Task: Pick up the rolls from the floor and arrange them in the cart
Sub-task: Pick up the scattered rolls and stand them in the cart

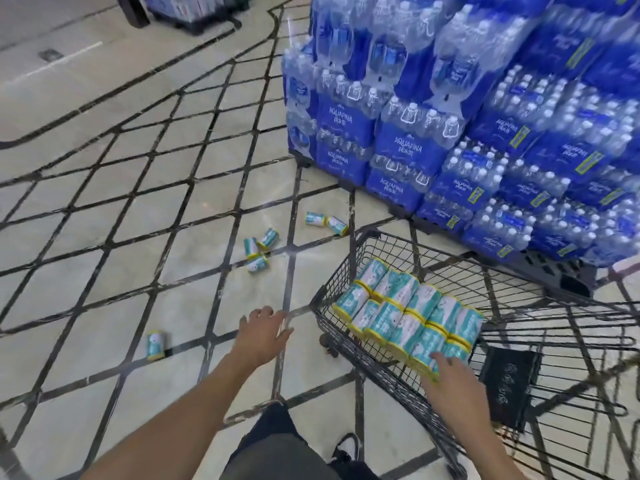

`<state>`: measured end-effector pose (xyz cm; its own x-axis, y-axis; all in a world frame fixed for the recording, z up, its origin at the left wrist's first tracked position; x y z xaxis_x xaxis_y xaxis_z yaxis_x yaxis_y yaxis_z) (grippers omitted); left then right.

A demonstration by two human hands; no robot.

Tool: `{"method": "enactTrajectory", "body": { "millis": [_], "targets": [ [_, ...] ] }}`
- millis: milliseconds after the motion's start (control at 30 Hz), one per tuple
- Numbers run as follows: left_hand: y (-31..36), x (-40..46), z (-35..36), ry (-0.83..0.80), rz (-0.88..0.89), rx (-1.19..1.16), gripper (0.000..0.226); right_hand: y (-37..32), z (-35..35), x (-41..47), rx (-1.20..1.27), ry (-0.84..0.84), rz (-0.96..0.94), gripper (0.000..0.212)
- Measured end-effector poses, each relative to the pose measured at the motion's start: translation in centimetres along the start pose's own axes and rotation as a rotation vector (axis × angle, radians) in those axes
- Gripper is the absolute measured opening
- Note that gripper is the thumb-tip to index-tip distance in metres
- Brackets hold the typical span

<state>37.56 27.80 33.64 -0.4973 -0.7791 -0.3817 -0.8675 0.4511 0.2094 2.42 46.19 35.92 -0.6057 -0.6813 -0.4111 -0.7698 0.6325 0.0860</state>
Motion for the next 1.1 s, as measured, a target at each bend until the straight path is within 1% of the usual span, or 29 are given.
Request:
{"method": "enactTrajectory", "body": {
  "millis": [100,200,367,467,567,667,833,967,1100],
  "targets": [
    [-3.4,0.8,-2.8,0.057,-0.03,-0.002,0.049,-9.0,-4.0,2.6,-0.005,0.022,-0.187,0.057],
    [-5.9,2.8,-5.8,0.135,-0.004,0.008,0.045,-18.0,-7.6,4.5,-0.011,0.062,-0.305,0.057],
    [-11.8,8.0,-10.6,0.191,0.049,0.009,0.045,-29.8,-11.3,6.7,0.064,0.115,-0.345,0.053],
    [-15.7,11.2,-13.1,0.181,0.098,0.011,0.049,-34.7,-12.0,7.9,0.084,0.12,-0.293,0.053],
    [-18.7,13.6,-14.7,0.147,0.167,0.003,0.052,-38.5,-12.5,9.0,0.086,0.104,-0.245,0.053],
    [-21.4,16.2,-15.8,0.096,0.194,-0.031,0.048,-41.7,-13.2,10.3,0.124,0.062,-0.193,0.052],
    [-23.6,21.8,-16.1,0.053,0.247,-0.011,0.048,-44.5,-13.6,13.7,0.169,0.035,-0.127,0.051],
    [-23.6,27.6,-16.2,-0.017,0.286,0.03,0.047,-45.5,-13.2,18.9,0.198,-0.011,-0.084,0.052],
    [-23.7,35.5,-16.1,-0.071,0.323,0.048,0.048,-46.9,-12.4,26.7,0.236,-0.06,-0.05,0.054]
  ]
}}
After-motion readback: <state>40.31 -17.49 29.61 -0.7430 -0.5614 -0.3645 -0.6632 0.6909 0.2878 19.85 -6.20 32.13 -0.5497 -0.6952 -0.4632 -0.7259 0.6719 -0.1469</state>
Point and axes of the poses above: each hand's wrist, its own x-axis towards the middle knuckle, its own z-axis out of the palm, y = z × x, the point moved 1 cm from there along x, towards the middle knuckle, and after that the axes turned 12 degrees about z, right-handed, at the moved point
